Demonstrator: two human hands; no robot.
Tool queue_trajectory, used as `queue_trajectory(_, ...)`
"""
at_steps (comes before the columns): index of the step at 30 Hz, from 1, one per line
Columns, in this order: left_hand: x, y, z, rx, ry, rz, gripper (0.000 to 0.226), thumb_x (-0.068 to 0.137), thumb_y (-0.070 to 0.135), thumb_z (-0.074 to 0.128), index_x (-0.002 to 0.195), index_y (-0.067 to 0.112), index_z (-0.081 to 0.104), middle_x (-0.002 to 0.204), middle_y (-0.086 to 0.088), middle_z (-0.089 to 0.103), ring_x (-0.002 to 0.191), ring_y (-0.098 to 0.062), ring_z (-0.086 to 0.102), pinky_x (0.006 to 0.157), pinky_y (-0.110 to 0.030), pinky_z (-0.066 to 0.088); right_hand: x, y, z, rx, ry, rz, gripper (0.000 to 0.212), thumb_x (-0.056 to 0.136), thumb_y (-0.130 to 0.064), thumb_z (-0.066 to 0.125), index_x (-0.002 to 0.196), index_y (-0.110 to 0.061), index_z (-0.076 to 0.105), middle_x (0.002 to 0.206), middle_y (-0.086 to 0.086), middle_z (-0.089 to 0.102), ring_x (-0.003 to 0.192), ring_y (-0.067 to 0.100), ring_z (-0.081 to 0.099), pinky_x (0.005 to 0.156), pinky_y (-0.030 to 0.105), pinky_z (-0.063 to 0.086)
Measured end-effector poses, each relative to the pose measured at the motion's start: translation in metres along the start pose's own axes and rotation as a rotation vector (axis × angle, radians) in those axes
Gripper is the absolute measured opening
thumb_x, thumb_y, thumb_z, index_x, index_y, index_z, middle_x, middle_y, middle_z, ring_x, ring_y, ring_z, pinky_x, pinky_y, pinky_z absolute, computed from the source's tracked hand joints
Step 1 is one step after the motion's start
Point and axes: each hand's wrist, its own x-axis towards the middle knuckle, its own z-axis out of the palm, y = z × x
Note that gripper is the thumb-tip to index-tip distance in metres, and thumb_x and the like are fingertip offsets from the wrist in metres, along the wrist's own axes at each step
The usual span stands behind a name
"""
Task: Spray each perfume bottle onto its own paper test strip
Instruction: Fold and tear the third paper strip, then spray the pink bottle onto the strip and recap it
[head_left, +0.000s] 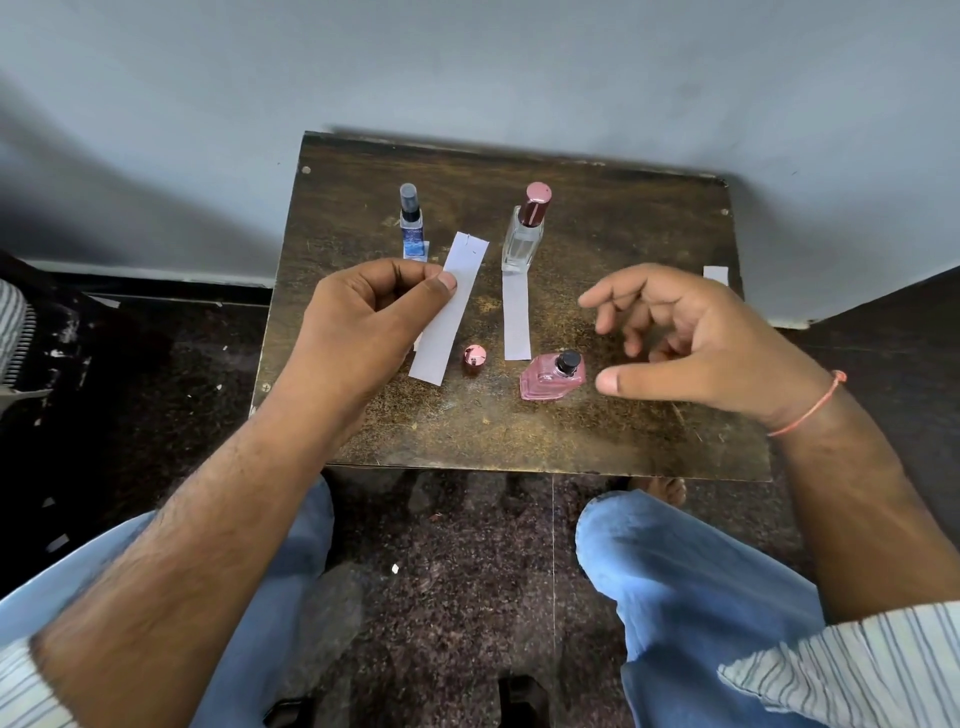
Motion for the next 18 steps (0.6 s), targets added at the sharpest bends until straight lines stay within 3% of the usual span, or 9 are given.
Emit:
queue_trajectory(2, 0.000, 0.000, -0.001, -0.005, -0.008, 0.003, 0.008, 0.102, 0.015, 0.073, 0.103, 0.010, 0.078, 0.062, 0.014, 0.072, 0.039, 0.006, 0.053, 0.044, -0.006, 0.039, 0.003, -0.003, 0.010, -0.068, -0.028, 0.006, 0.061, 0.072, -0.042, 0.101, 0.127, -0.039, 0.073, 0.117, -0.008, 0.073, 0.092, 0.027, 0.067, 0.077, 0.044, 0.056)
queue_trajectory(5, 0.000, -0.001, -0.003, -0.002, -0.013, 0.006, 0.011, 0.102, 0.015, 0.073, 0.107, 0.006, 0.079, 0.063, 0.013, 0.073, 0.040, 0.005, 0.054, 0.045, -0.006, 0.041, 0.009, -0.006, 0.025, -0.129, -0.041, -0.018, 0.050, 0.071, -0.045, 0.097, 0.117, -0.041, 0.078, 0.116, -0.010, 0.077, 0.089, 0.020, 0.070, 0.085, 0.049, 0.061)
queue_trajectory(10, 0.000, -0.002, -0.005, 0.027, -0.012, 0.015, 0.013, 0.102, 0.016, 0.072, 0.108, 0.006, 0.079, 0.059, 0.015, 0.070, 0.041, 0.005, 0.053, 0.044, -0.008, 0.039, 0.015, -0.006, 0.040, -0.051, -0.006, -0.063, 0.039, 0.076, -0.041, 0.092, 0.112, -0.028, 0.085, 0.103, 0.001, 0.080, 0.086, 0.022, 0.070, 0.080, 0.031, 0.056)
queue_trajectory(12, 0.000, -0.001, -0.005, 0.033, -0.021, 0.018, 0.011, 0.102, 0.016, 0.072, 0.106, 0.008, 0.079, 0.058, 0.015, 0.069, 0.040, 0.004, 0.052, 0.043, -0.008, 0.038, 0.017, -0.002, 0.044, 0.031, 0.018, -0.011, 0.039, 0.079, -0.041, 0.090, 0.111, -0.021, 0.084, 0.102, 0.006, 0.082, 0.088, 0.026, 0.074, 0.081, 0.034, 0.058)
queue_trajectory(15, 0.000, 0.000, -0.005, 0.033, -0.031, 0.023, 0.010, 0.103, 0.017, 0.072, 0.104, 0.010, 0.079, 0.058, 0.015, 0.070, 0.040, 0.004, 0.052, 0.043, -0.009, 0.038, 0.018, -0.001, 0.050, 0.215, 0.024, 0.004, 0.032, 0.090, -0.035, 0.088, 0.115, -0.017, 0.080, 0.112, 0.016, 0.082, 0.099, 0.038, 0.077, 0.087, 0.054, 0.065)
queue_trajectory(18, -0.001, 0.002, -0.002, 0.018, -0.045, 0.039, 0.009, 0.103, 0.016, 0.071, 0.104, 0.009, 0.078, 0.059, 0.015, 0.070, 0.040, 0.004, 0.053, 0.044, -0.008, 0.039, 0.013, -0.017, 0.058, 0.566, -0.001, 0.016, 0.020, 0.095, -0.023, 0.075, 0.115, -0.021, 0.080, 0.111, 0.005, 0.080, 0.093, 0.029, 0.078, 0.069, 0.039, 0.068)
